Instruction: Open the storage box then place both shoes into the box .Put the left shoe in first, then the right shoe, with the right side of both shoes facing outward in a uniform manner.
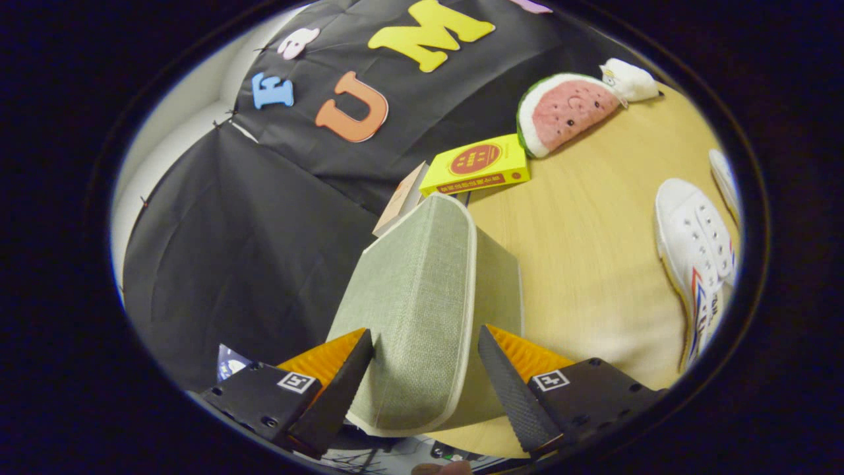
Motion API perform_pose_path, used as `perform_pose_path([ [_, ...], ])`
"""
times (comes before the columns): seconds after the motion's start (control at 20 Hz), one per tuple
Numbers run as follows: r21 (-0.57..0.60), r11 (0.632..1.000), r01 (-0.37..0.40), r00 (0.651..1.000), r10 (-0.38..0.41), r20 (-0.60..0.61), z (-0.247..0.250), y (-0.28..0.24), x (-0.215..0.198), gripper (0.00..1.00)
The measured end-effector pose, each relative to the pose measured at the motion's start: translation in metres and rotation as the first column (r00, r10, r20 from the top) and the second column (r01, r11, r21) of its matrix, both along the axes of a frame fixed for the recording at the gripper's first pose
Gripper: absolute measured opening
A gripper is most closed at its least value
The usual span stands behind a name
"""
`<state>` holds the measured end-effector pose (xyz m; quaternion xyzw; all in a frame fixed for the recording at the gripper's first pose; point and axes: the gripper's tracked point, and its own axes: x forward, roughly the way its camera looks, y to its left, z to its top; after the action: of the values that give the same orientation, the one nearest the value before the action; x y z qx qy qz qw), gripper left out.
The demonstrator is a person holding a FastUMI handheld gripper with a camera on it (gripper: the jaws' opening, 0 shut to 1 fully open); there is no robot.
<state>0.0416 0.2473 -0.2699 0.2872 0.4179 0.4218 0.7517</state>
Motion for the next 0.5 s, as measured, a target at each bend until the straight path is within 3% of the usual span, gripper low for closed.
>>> perform_pose_path([
  [0.35,0.057,0.998,0.003,0.996,0.002,-0.09,0.007,0.001,-0.002,1.0],
  [0.5,0.076,0.996,0.04,0.992,-0.031,-0.121,0.014,-0.013,0.006,0.87],
])
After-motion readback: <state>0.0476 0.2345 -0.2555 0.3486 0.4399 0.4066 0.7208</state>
